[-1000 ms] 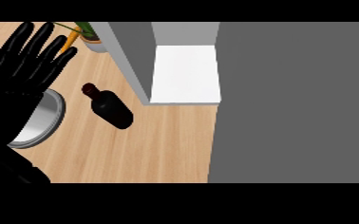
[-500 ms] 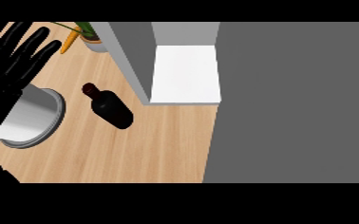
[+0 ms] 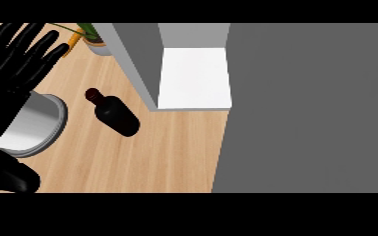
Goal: Pick up the wine, place it into the cabinet and close the cabinet
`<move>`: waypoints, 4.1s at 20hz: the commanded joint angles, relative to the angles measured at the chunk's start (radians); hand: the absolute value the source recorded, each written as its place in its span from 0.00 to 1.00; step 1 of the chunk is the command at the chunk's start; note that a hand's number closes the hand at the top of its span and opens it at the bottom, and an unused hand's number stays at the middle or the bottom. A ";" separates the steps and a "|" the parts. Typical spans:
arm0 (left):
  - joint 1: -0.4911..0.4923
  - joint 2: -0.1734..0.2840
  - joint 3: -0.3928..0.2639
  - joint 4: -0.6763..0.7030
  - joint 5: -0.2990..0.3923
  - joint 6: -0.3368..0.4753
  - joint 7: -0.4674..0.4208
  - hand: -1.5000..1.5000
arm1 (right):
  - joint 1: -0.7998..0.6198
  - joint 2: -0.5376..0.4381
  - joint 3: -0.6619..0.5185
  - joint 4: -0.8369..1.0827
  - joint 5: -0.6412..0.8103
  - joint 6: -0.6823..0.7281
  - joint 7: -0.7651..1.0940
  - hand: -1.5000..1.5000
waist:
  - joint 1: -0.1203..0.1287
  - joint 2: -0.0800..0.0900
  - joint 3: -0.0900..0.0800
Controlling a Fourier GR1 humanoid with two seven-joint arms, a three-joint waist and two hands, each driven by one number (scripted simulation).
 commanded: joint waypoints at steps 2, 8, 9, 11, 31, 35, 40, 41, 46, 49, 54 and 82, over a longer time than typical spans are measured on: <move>0.001 0.014 0.031 0.022 0.027 -0.014 0.013 0.00 | 0.030 -0.016 0.091 -0.168 0.164 -0.053 0.074 0.00 | 0.001 -0.002 0.000; 0.019 -0.053 -0.040 0.169 -0.117 -0.085 -0.154 0.00 | 0.042 -0.050 0.116 -0.172 0.145 -0.072 0.057 0.00 | -0.009 0.001 0.000; 0.038 -0.045 -0.028 0.143 -0.083 -0.084 -0.124 0.00 | -0.017 -0.056 0.067 -0.169 0.128 -0.077 0.086 0.00 | 0.000 0.001 0.000; -0.014 -0.071 -0.048 0.220 -0.123 -0.064 -0.149 0.00 | 0.003 -0.063 0.113 -0.153 0.148 -0.086 0.073 0.00 | -0.006 0.001 0.000; 0.119 -0.069 0.000 0.594 -0.355 -0.250 -0.608 0.00 | -0.079 -0.117 0.192 -0.162 0.209 -0.218 0.134 0.00 | -0.006 0.000 -0.001; 0.146 -0.060 0.000 0.678 -0.358 -0.302 -0.649 0.00 | -0.091 -0.168 0.131 -0.161 0.157 -0.202 0.131 0.00 | -0.002 0.001 0.000; 0.131 -0.090 -0.033 0.743 -0.440 -0.268 -0.705 0.00 | -0.091 -0.189 0.163 -0.211 0.190 -0.245 0.185 0.00 | -0.010 0.000 -0.001; 0.060 -0.053 0.013 0.851 -0.416 -0.300 -0.732 0.00 | -0.126 -0.182 0.144 -0.190 0.157 -0.239 0.172 0.00 | -0.012 0.003 -0.001; 0.085 -0.062 0.002 0.975 -0.478 -0.319 -0.865 0.00 | -0.116 -0.199 0.159 -0.180 0.156 -0.258 0.144 0.00 | -0.016 0.004 -0.001; 0.059 -0.072 0.002 1.010 -0.505 -0.284 -0.891 0.00 | -0.113 -0.210 0.195 -0.197 0.191 -0.275 0.171 0.00 | -0.011 0.001 -0.001; 0.016 -0.018 0.027 1.151 -0.523 -0.322 -0.955 0.00 | -0.076 -0.254 0.196 -0.227 0.184 -0.286 0.150 0.00 | -0.016 0.001 -0.001; -0.180 -0.100 0.024 1.649 -0.583 -0.410 -1.258 1.00 | -0.103 -0.306 0.223 -0.178 0.169 -0.356 0.086 0.00 | -0.019 0.005 -0.002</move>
